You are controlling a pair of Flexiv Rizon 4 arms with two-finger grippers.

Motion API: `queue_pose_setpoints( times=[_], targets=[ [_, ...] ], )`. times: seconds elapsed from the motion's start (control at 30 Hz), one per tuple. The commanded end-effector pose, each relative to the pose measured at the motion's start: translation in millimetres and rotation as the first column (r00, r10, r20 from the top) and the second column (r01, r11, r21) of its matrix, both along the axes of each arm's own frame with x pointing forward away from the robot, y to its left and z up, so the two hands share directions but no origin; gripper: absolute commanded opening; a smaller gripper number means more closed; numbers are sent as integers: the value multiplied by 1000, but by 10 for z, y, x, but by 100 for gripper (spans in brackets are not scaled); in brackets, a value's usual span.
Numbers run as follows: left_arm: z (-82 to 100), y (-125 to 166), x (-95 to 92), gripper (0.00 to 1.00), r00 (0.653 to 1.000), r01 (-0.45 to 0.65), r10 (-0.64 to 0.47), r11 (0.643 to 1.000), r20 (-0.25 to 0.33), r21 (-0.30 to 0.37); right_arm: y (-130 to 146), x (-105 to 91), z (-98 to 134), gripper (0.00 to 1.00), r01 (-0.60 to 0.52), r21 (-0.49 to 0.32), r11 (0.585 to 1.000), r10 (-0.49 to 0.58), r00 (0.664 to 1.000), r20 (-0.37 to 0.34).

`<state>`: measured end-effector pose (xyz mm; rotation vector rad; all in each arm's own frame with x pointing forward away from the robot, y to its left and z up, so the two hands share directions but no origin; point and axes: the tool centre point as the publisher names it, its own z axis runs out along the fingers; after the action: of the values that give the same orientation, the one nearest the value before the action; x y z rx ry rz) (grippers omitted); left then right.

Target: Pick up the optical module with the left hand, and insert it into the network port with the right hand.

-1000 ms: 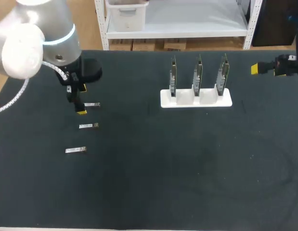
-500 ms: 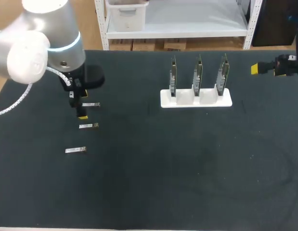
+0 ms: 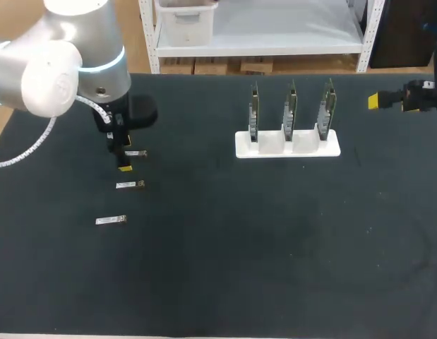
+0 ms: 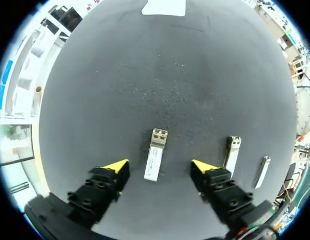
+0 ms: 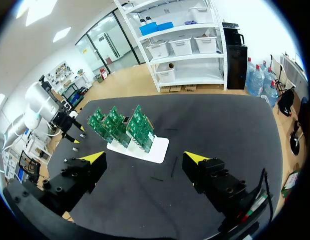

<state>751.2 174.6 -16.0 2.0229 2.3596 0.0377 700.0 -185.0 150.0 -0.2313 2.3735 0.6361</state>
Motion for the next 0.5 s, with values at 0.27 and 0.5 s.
queue_pose_setpoints(
  times=[0.27,0.5],
  targets=[
    [-22,2,-58,0,1000,28,-28,1000,-7,7,0,0,0,100,0,0,1000,0,1000,0],
    [-15,4,-78,0,999,36,-36,999,-4,6,0,0,0,100,0,0,1000,0,1000,0]
  ],
)
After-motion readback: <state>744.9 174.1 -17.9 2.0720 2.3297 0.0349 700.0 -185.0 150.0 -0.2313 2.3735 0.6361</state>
